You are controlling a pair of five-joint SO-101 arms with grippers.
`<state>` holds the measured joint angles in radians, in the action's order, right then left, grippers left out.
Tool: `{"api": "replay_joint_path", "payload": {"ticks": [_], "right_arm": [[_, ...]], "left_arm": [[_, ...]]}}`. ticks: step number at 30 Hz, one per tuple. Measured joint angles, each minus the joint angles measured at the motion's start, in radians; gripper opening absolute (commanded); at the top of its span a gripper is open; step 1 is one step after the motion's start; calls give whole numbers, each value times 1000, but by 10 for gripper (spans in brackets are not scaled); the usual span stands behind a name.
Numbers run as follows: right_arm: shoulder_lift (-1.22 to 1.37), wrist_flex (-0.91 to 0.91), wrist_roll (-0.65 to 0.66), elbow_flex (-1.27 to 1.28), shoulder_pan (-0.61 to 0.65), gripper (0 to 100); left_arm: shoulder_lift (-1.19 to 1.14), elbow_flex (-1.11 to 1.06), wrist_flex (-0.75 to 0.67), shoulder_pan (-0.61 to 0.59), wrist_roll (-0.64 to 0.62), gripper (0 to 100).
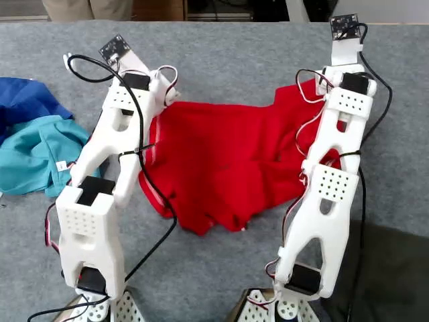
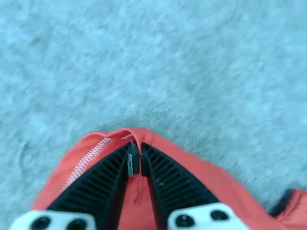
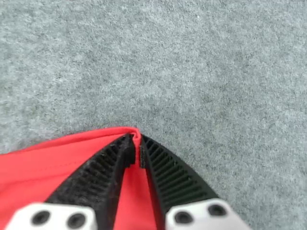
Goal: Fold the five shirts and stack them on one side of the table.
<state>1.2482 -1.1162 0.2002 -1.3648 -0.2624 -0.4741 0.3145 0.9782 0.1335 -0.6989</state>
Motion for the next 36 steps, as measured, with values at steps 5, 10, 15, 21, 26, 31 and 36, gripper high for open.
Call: {"api": "replay_joint_path", "payload": {"ticks": [5, 10, 15, 21, 26, 31, 36], "right_arm": [[0, 0, 0, 0, 0, 5], [0, 0, 0, 0, 0, 5], [0, 0, 0, 0, 3, 5], [0, 0, 0, 0, 5, 5], [0, 0, 0, 0, 3, 5], [0, 0, 0, 0, 3, 5], [0, 0, 0, 0, 3, 5]], "left_arm": [[0, 25, -28, -5, -2, 19], [0, 153, -38, -49, -3, 19], [-69, 301, -38, -81, -3, 19], [-173, 474, -38, -120, -3, 19], [-236, 583, -38, -135, -3, 24], [-275, 600, 43, -133, -5, 145], [-293, 603, 204, -86, -12, 150]]}}
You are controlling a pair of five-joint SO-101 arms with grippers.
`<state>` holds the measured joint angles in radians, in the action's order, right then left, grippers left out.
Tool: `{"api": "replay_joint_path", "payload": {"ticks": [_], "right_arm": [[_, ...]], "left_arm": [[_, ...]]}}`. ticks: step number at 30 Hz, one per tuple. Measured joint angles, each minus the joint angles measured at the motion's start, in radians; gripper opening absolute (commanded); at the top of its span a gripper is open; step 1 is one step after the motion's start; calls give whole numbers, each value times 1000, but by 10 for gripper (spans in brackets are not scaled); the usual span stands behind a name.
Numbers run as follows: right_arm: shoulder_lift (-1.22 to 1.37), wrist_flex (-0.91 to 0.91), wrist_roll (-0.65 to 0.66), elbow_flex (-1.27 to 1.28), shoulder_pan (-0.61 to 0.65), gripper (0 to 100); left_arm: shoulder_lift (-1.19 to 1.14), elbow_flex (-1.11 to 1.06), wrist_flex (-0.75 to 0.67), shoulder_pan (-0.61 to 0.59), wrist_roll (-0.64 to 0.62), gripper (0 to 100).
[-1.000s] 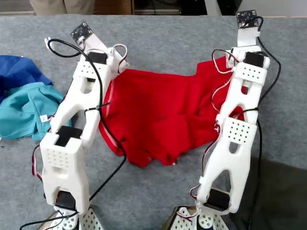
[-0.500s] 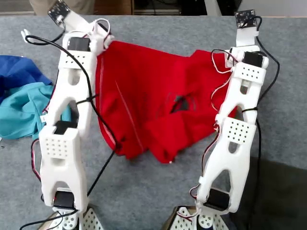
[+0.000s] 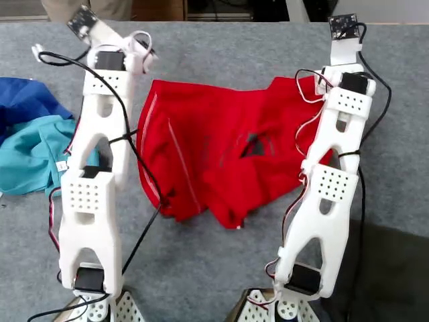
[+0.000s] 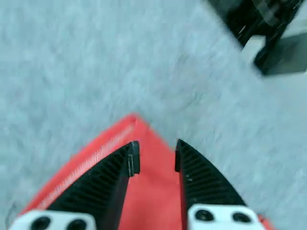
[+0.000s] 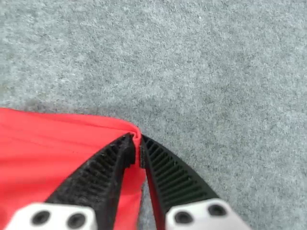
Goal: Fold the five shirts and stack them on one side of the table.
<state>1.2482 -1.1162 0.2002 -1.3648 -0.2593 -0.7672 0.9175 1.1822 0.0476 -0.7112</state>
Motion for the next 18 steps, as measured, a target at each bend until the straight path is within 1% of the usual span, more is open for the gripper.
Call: {"api": "replay_joint_path", "payload": {"ticks": [5, 9, 11, 14, 18], "right_arm": [[0, 0, 0, 0, 0, 5], [0, 0, 0, 0, 0, 5], [0, 0, 0, 0, 0, 5], [0, 0, 0, 0, 0, 5], [0, 0, 0, 0, 0, 5]], "left_arm": [[-35, 0, 78, 95, -6, 150], [-48, 0, 83, 140, -34, 149], [-75, 0, 80, 138, -58, 138], [-115, 6, 43, 103, -83, 102], [-161, 60, 18, 37, -129, 129]]}}
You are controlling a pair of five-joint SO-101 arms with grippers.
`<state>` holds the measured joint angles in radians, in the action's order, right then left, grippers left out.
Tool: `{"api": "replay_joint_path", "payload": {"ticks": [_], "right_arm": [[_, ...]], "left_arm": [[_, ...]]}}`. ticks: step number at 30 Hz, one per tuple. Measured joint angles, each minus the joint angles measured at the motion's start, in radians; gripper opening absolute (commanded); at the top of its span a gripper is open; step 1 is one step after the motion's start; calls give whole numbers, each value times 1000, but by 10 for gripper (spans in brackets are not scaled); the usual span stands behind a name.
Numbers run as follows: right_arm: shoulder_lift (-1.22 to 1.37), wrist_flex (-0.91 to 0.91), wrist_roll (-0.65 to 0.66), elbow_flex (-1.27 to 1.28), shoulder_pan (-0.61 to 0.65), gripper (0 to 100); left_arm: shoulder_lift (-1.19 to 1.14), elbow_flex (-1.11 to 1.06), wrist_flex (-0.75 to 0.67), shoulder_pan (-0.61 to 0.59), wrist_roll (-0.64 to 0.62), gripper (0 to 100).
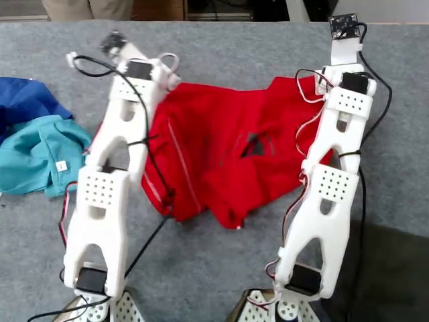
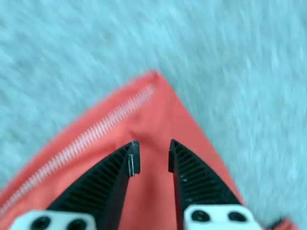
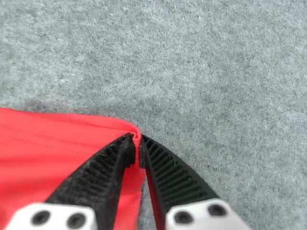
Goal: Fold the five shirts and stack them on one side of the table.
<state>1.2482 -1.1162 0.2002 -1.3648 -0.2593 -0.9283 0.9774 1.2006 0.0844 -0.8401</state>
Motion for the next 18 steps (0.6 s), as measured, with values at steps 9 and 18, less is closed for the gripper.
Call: {"api": "replay_joint_path", "payload": {"ticks": [9, 18], "right_arm": [[0, 0, 0, 0, 0, 5], [0, 0, 0, 0, 0, 5]], "left_arm": [[-114, 137, 0, 12, -89, 130], [-196, 207, 0, 21, -110, 132]]}}
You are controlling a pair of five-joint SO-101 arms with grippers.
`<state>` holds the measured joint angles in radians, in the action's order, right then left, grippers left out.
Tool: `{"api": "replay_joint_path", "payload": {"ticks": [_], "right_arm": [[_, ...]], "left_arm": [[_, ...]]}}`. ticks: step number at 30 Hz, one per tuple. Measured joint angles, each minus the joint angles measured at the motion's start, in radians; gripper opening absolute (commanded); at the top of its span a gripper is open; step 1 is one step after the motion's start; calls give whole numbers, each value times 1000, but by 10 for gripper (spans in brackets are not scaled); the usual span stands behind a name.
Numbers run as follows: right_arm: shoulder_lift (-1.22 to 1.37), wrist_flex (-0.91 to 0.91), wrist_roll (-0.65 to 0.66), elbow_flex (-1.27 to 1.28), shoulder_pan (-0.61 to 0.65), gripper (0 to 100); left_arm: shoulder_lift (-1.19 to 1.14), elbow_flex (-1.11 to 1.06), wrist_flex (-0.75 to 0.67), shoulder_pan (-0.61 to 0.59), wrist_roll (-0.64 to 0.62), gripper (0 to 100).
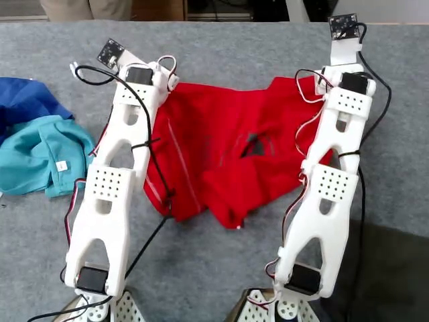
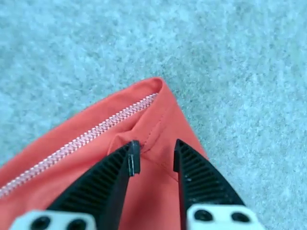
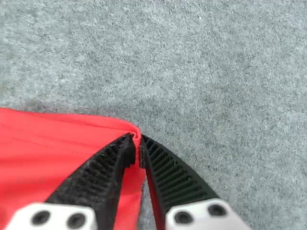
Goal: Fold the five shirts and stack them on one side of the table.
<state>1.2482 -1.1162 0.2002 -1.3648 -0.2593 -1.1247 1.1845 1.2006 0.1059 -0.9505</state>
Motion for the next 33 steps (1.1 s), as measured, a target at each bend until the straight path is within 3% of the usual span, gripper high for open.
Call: {"api": "replay_joint_path", "payload": {"ticks": [8, 19, 28, 33], "right_arm": [[0, 0, 0, 0, 0, 5], [0, 0, 0, 0, 0, 5], [0, 0, 0, 0, 0, 5], [0, 0, 0, 0, 0, 5]], "left_arm": [[-49, 3, 0, -29, -78, 133], [-55, 3, -17, -29, -86, 127], [-78, -6, -37, -35, -120, 29], [-78, -5, -38, -35, -74, 19]]}}
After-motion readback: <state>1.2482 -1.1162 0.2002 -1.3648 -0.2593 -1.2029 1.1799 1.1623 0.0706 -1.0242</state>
